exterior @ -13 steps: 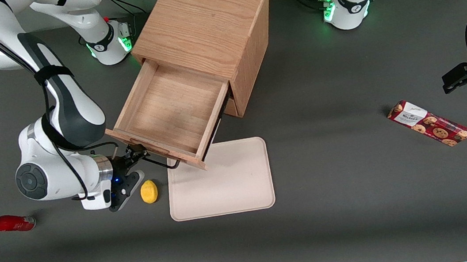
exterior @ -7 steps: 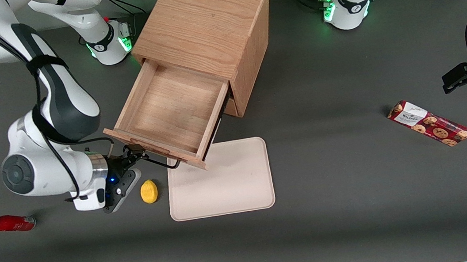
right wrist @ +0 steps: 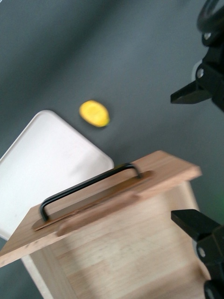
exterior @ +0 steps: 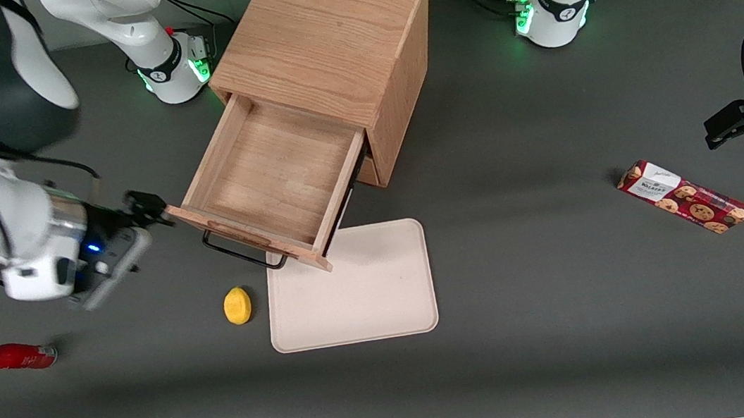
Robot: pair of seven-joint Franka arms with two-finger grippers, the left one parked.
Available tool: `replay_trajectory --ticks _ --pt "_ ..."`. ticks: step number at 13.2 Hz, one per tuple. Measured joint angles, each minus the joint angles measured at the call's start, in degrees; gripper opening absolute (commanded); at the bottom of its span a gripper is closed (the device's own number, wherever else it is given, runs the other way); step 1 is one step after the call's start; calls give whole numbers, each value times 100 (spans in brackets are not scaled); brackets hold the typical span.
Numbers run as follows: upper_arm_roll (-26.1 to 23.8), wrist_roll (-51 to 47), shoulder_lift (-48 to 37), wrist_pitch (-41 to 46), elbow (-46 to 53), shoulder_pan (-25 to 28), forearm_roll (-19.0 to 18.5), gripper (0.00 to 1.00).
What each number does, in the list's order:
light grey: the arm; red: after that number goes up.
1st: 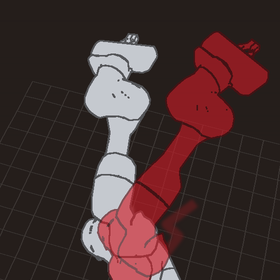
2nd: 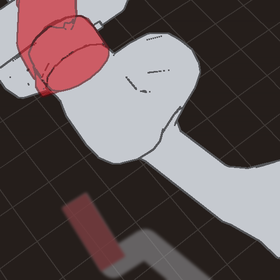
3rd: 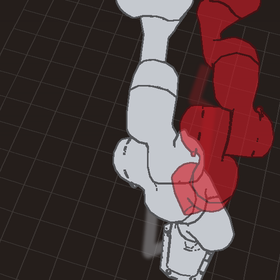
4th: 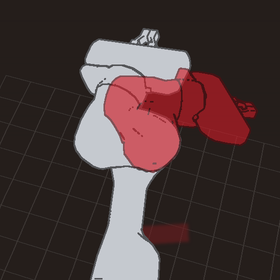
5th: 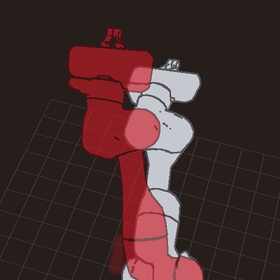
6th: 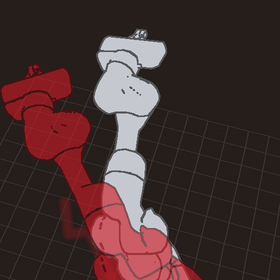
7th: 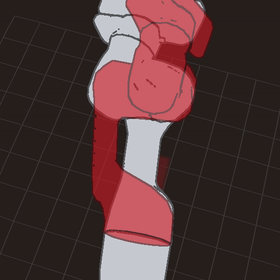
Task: Open upper drawer
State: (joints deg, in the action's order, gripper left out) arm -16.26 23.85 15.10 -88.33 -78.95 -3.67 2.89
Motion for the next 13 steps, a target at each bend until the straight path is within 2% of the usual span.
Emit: replay_trajectory --ticks 3,5,10,13 --pt "414 -1331 -474 246 -219 114 0 100" --pt "565 -1801 -755 263 -492 171 -8 100" --pt "1398 -1960 -1747 52 -1543 293 -110 100" --pt "1783 -1983 -2029 -10 -1828 432 -206 100"
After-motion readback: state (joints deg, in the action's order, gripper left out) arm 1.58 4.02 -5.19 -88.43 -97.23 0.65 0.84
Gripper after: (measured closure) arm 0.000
